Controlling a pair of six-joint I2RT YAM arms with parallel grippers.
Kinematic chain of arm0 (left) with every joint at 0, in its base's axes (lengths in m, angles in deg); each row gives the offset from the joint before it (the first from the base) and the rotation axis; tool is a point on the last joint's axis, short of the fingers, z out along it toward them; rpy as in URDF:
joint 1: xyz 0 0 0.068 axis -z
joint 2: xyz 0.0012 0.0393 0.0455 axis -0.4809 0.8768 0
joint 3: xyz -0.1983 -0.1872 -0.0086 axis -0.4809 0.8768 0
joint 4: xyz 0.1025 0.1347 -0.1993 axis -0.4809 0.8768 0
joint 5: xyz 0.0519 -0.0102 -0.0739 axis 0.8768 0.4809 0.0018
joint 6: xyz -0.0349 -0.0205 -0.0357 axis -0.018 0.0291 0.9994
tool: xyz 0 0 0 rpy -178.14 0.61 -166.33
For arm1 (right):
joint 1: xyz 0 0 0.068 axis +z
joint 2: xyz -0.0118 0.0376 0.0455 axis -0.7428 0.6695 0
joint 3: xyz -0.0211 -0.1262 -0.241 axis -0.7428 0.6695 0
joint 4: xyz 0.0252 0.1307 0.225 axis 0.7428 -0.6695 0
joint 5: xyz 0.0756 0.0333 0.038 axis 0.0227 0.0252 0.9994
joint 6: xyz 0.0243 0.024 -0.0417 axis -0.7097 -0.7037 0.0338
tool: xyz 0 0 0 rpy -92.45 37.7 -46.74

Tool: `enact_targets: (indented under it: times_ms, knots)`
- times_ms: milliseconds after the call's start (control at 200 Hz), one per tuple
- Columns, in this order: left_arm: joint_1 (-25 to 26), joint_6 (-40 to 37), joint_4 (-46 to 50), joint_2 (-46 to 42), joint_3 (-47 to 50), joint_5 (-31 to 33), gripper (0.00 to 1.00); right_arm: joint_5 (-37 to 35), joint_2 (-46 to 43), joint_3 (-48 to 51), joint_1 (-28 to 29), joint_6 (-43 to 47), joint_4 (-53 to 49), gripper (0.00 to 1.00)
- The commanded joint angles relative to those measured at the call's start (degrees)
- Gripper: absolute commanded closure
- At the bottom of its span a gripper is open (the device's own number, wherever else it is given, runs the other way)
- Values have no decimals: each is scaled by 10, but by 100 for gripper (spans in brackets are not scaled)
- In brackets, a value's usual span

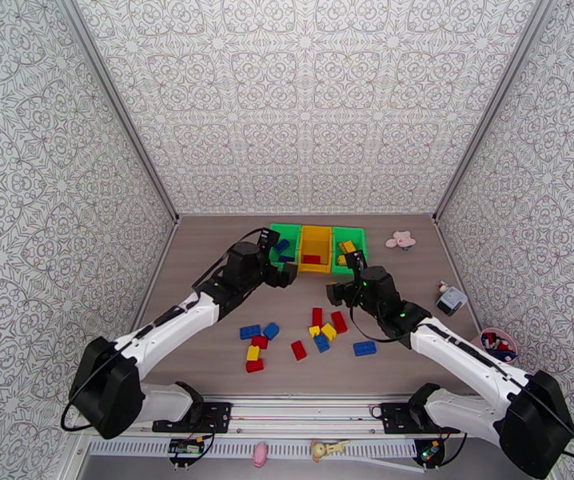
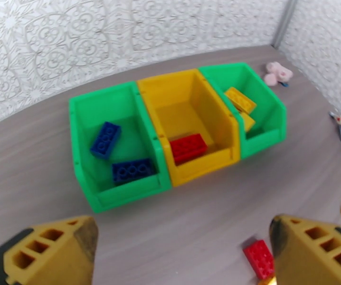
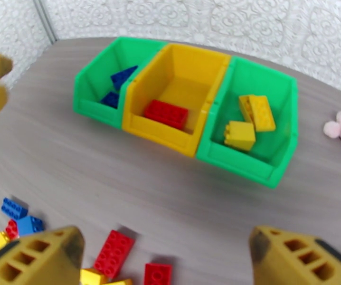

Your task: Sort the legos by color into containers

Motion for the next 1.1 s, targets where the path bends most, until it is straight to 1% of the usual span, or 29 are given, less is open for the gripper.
enact_targets:
  times_ms: [0,60,100,135,190,255,310,385,525,650,765,895,1095]
  knots:
    - [26,-88,-33,-54,56,-69,0,-32,11,-27,3,-29,-62,0]
    - [46,-119,-64,-77,94,-70,0,-34,19,-35,2,-29,-80,1]
    - [54,-126,-93,-91,120,-85,0,-39,25,-41,2,-32,-92,0]
    - [56,-126,-130,-99,142,-105,0,-41,29,-45,2,-36,-101,0]
    - [56,-133,-180,-108,177,-158,0,-39,37,-52,1,-43,-117,0]
    - [54,-160,-212,-106,205,-202,0,-27,46,-56,1,-50,-129,0]
    - [55,-190,-197,-95,206,-216,0,-20,56,-60,1,-62,-138,0]
    - [55,-208,-176,-76,196,-227,0,-7,74,-69,2,-78,-159,1]
    - [54,-216,-215,-66,212,-275,0,22,107,-85,6,-103,-184,0]
    - [54,-263,-155,-66,199,-309,1,33,144,-106,13,-119,-220,3]
    - [51,-287,-117,-64,190,-312,0,33,180,-118,20,-131,-244,6]
    - [49,-298,-110,-65,189,-320,0,30,221,-133,28,-133,-263,14]
    - [51,-313,-97,-59,187,-325,0,31,268,-152,33,-129,-277,31]
